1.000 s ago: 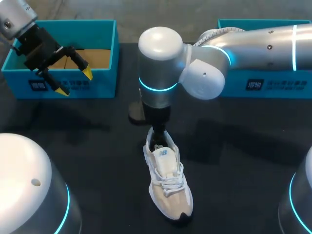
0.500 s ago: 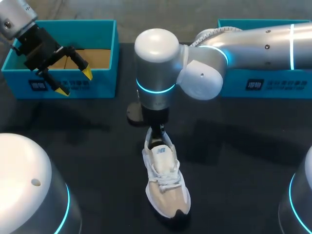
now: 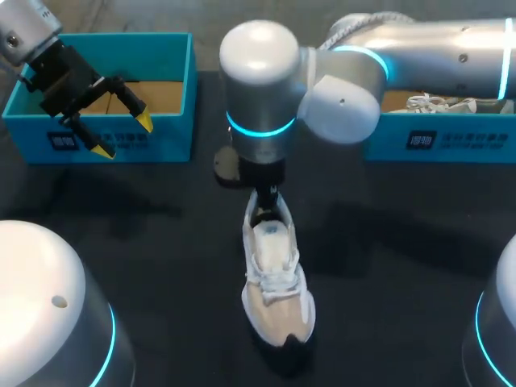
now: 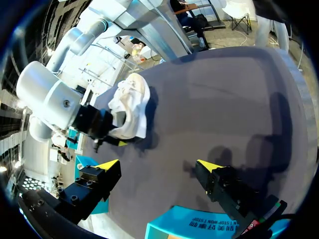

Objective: Take the shoe out of the shoebox, open the shoe tongue, remove and reinsert the insole, then place the shoe into the shoebox

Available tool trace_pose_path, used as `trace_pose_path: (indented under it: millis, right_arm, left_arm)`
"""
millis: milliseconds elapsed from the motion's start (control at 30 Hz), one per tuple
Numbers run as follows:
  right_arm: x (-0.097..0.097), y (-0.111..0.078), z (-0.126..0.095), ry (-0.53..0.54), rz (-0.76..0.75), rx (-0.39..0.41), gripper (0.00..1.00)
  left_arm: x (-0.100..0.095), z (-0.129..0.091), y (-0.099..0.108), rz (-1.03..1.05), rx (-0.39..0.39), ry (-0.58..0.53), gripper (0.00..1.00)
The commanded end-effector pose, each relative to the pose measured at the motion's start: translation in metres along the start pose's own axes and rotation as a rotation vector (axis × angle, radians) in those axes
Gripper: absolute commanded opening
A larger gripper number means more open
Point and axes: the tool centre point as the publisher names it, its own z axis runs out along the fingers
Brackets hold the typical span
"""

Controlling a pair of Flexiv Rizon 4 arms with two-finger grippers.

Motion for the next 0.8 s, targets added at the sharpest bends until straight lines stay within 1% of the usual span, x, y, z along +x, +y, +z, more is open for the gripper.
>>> trace_pose_path:
  millis: [33, 67, 100, 167, 267, 400, 533, 600, 800]
  right_arm:
    - [-0.008, -0.02, -0.044, -0.017, -0.013, -0.022, 0.0]
    - [-0.014, -0.024, -0.052, -0.022, -0.013, -0.001, 0.0]
    - [-0.018, -0.028, -0.057, -0.027, -0.013, -0.002, 0.0]
    - [-0.025, -0.035, -0.067, -0.032, -0.011, 0.027, 0.0]
    - [-0.037, -0.046, -0.081, -0.044, -0.007, 0.043, 0.0]
    - [-0.053, -0.059, -0.097, -0.058, -0.006, 0.051, 0.0]
    - [-0.066, -0.07, -0.109, -0.071, -0.004, 0.055, 0.0]
    - [-0.076, -0.077, -0.117, -0.086, -0.007, 0.052, 0.0]
    - [-0.099, -0.088, -0.134, -0.107, -0.023, 0.053, 0.0]
  left_arm:
    - [0.0, 0.0, -0.001, 0.0, -0.002, 0.003, 1.0]
    - [0.0, 0.0, -0.001, 0.0, -0.002, 0.003, 1.0]
    - [0.0, 0.0, -0.001, 0.0, -0.002, 0.003, 1.0]
    - [0.0, 0.0, -0.001, 0.0, -0.002, 0.003, 1.0]
    - [0.0, 0.0, -0.001, 0.0, -0.002, 0.003, 1.0]
    - [0.0, 0.0, -0.001, 0.0, -0.002, 0.003, 1.0]
    - [0.0, 0.0, -0.001, 0.0, -0.002, 0.003, 1.0]
    - [0.0, 0.0, -0.001, 0.0, -0.002, 0.003, 1.0]
    - [0.0, 0.0, -0.001, 0.0, -0.002, 0.003, 1.0]
